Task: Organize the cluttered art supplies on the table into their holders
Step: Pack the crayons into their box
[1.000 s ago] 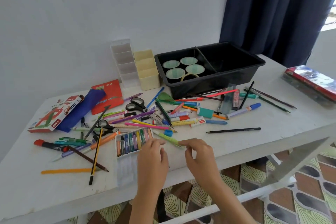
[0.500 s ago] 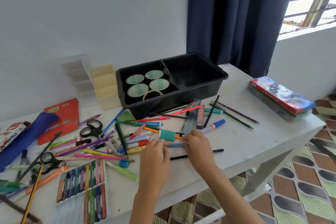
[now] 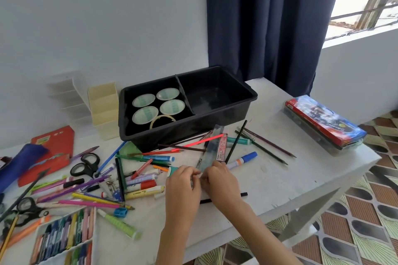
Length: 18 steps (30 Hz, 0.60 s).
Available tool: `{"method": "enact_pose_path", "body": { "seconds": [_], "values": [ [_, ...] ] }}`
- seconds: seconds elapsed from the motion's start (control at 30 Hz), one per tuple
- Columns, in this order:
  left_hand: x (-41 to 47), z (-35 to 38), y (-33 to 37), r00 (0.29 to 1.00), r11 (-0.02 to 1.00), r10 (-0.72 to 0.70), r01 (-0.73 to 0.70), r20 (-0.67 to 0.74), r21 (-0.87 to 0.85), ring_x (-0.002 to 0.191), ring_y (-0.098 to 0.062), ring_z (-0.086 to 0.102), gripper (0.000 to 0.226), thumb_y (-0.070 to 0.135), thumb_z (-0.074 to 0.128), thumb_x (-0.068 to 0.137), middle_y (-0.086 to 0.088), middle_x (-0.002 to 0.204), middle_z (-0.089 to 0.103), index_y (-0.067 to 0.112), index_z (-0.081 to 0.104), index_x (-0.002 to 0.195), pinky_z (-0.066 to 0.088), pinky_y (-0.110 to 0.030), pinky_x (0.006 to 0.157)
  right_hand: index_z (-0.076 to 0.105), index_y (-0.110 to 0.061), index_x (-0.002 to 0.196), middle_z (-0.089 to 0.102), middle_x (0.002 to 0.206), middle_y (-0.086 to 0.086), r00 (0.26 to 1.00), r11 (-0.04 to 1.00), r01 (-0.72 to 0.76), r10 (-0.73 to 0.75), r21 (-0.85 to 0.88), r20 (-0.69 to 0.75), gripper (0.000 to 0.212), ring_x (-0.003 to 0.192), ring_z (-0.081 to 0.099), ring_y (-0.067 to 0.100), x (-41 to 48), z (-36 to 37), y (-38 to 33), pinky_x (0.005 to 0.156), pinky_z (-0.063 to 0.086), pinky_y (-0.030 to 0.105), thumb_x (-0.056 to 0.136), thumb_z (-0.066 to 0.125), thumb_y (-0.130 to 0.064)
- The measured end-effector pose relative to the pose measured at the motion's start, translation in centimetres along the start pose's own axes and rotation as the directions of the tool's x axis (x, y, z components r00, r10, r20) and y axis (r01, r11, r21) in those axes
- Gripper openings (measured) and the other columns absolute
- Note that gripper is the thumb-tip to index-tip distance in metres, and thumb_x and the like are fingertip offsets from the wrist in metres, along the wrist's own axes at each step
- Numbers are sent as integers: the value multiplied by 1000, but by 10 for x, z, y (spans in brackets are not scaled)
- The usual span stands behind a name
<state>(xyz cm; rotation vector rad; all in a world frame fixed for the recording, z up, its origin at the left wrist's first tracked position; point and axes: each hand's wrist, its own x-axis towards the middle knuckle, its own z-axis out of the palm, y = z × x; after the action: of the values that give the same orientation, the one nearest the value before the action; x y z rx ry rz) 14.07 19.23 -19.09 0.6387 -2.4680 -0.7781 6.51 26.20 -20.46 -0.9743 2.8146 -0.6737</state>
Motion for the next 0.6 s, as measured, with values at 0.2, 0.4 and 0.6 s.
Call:
{"method": "enact_pose_path", "body": {
  "seconds": [0.2,0.4,0.6],
  "values": [
    [10,13,8,998,1000,-26,25,-52,-16,90,-9,56,18,5,55,88,6,93,62,15,67,96,52,-28,79,69,-11,96,50,93,0,1000,986,3,-3,166,2,18,92,51,16,-4,-9,15,66,44,25,86,62,-25],
    [15,21,4,979,985,-145,130,-142,-111,90,-5,55,22,-1,51,89,7,93,60,16,65,93,40,-9,71,71,-13,87,65,79,-4,999,850,-47,48,525,12,7,70,58,5,0,-22,51,68,50,11,80,72,-14],
    [9,15,-4,948,947,-238,179,-210,-267,89,3,57,30,-6,50,88,15,89,62,18,67,91,42,-3,73,72,-20,92,51,87,-10,968,932,191,-126,309,-219,12,87,45,9,-6,-6,50,71,41,14,81,70,-17]
  ]
}}
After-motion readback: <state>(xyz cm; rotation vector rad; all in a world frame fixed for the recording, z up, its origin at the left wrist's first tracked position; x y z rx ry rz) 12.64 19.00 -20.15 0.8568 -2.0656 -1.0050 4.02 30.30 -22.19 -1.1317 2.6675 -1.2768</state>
